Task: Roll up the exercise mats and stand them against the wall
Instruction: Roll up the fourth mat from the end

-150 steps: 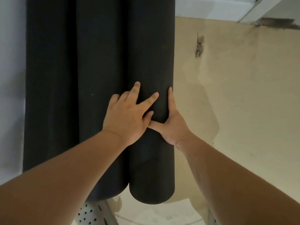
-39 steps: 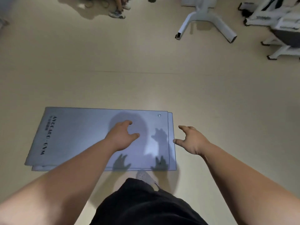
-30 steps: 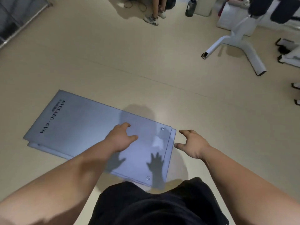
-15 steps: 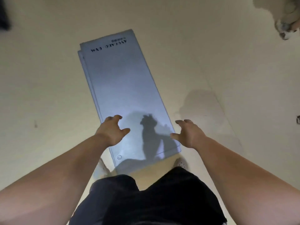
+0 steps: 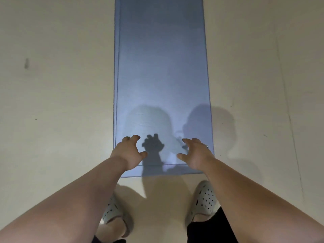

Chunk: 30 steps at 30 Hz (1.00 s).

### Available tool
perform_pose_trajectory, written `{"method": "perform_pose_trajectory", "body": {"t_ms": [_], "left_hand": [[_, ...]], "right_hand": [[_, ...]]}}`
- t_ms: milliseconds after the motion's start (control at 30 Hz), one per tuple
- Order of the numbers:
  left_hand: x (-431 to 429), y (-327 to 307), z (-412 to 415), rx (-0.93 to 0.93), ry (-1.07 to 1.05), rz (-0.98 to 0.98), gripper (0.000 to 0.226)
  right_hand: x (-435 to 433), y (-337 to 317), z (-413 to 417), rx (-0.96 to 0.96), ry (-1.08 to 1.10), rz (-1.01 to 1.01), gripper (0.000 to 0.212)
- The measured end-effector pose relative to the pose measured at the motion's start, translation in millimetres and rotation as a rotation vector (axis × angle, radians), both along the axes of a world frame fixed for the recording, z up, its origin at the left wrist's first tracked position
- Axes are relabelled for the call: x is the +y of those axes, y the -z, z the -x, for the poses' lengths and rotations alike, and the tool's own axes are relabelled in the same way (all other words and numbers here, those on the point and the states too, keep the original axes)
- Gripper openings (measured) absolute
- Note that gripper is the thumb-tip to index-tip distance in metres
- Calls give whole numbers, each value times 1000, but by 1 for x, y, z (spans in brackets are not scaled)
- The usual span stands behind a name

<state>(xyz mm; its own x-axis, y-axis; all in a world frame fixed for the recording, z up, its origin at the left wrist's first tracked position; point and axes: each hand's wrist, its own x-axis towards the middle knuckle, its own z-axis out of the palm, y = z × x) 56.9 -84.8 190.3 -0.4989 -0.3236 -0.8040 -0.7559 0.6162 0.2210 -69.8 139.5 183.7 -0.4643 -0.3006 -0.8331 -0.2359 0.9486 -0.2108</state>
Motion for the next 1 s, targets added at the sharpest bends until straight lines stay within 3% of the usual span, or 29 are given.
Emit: {"method": "perform_pose_trajectory", "body": {"t_ms": [233, 400, 600, 800, 867, 1000], "left_hand": [[4, 197, -16, -39, -2, -40, 80], [1, 289, -10, 38, 36, 52, 86], [31, 327, -39, 198, 342, 221, 71], [49, 353, -86, 144, 480, 284, 98], [44, 355, -87, 161, 529, 305, 99], [41, 347, -85, 282, 562, 295, 95]], "right_hand": [[-20, 189, -21, 19, 60, 50, 81], [-29, 287, -21, 111, 29, 100, 92], [1, 332, -51, 221, -269, -31, 119], [26, 353, -70, 342, -449, -34, 136], [27, 353, -63, 356, -510, -7, 132], [29, 341, -63, 344, -505, 111, 99]]}}
